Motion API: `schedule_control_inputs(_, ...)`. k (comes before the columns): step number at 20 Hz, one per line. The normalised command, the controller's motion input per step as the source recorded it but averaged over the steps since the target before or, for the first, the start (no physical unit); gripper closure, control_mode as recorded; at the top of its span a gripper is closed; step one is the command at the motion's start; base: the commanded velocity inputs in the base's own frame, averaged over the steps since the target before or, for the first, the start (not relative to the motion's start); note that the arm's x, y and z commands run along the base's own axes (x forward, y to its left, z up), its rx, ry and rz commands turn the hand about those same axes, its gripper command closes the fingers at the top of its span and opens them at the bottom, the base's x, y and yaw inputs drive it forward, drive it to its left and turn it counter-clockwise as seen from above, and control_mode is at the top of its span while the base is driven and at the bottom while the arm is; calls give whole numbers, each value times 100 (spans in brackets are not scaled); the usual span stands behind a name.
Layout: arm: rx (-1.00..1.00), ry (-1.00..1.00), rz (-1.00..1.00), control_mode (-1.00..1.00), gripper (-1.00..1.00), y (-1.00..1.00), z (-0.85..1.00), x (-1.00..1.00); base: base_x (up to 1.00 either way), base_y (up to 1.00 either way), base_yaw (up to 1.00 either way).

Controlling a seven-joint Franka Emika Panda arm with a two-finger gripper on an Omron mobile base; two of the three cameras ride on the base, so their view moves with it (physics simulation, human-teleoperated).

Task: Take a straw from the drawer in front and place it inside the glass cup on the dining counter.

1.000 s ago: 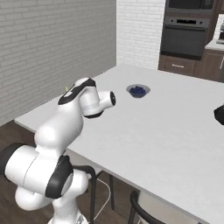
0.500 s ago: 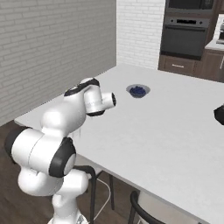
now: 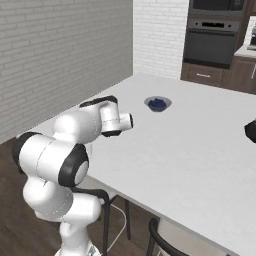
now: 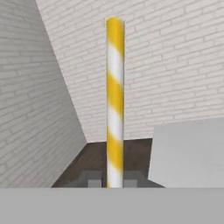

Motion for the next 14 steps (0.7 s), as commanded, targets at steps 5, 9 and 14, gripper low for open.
schedule_control_inputs(5,10,0,4,-100,100,0,-2,3,0,0,0)
schedule_control_inputs(9,12,0,3,-100,100,0,-3,12,0,0,0)
schedule_control_inputs(14,2,0,2,-100,100,0,-20,7,0,0,0)
